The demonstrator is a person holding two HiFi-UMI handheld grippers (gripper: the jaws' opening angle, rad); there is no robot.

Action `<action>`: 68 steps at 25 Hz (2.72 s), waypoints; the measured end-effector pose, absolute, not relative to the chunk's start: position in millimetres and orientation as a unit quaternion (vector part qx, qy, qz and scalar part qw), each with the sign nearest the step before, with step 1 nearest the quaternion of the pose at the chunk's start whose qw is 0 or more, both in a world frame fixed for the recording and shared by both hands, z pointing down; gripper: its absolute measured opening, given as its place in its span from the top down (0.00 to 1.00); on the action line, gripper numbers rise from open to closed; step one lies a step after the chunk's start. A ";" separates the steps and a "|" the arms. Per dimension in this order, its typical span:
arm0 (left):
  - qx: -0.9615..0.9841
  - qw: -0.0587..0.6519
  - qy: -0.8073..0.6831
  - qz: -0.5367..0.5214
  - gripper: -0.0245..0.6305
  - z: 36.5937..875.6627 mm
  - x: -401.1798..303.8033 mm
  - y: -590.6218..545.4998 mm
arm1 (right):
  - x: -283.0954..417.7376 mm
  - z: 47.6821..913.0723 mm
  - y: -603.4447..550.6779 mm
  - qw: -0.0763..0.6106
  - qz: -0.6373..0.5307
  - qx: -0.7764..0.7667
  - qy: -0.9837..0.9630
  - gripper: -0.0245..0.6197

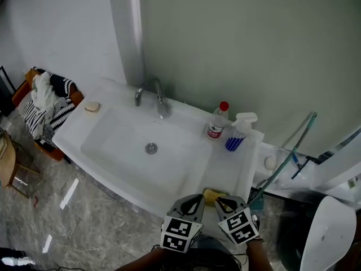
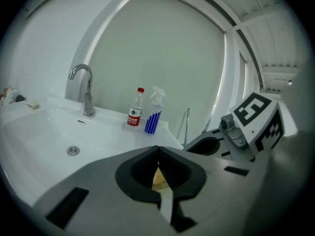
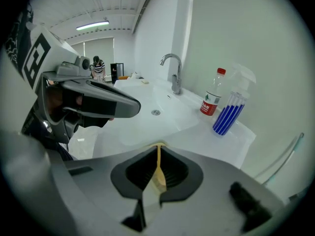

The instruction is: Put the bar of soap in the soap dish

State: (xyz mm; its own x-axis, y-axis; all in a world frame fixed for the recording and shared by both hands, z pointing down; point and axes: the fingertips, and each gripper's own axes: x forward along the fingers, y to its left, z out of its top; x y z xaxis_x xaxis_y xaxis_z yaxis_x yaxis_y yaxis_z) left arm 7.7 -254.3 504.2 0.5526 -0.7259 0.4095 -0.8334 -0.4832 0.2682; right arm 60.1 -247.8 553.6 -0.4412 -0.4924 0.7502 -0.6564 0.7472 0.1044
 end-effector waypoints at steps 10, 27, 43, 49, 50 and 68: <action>0.882 0.207 -0.405 0.125 0.95 494.1 17.6 -239.8 | 56.7 534.8 -229.4 0.358 0.117 0.414 -0.829 0.93; 0.909 0.193 -0.346 0.127 0.95 483.5 26.7 -210.9 | 53.7 500.5 -198.9 0.271 0.139 0.525 -0.795 0.94; 0.902 0.186 -0.368 0.127 0.95 472.7 34.3 -185.4 | 57.9 469.9 -177.9 0.173 0.151 0.555 -0.800 0.95; 0.902 0.182 -0.370 0.124 0.95 469.8 43.1 -176.3 | 68.3 464.6 -169.7 0.156 0.149 0.566 -0.796 0.95; 0.903 0.182 -0.370 0.124 0.95 469.7 44.1 -174.7 | 70.2 464.6 -168.6 0.154 0.147 0.569 -0.794 0.95; 0.902 0.184 -0.369 0.125 0.95 469.2 44.3 -152.7 | 73.0 466.8 -149.5 0.158 0.143 0.572 -0.792 0.95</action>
State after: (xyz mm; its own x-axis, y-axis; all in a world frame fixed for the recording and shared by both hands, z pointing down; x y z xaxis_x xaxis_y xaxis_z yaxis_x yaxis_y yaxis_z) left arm 44.3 -152.7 469.2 0.6961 -0.6201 0.3619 -0.7122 -0.6601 0.2389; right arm 73.0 -149.5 466.8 -0.2969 -0.8606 0.4138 -0.9510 0.3059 -0.0461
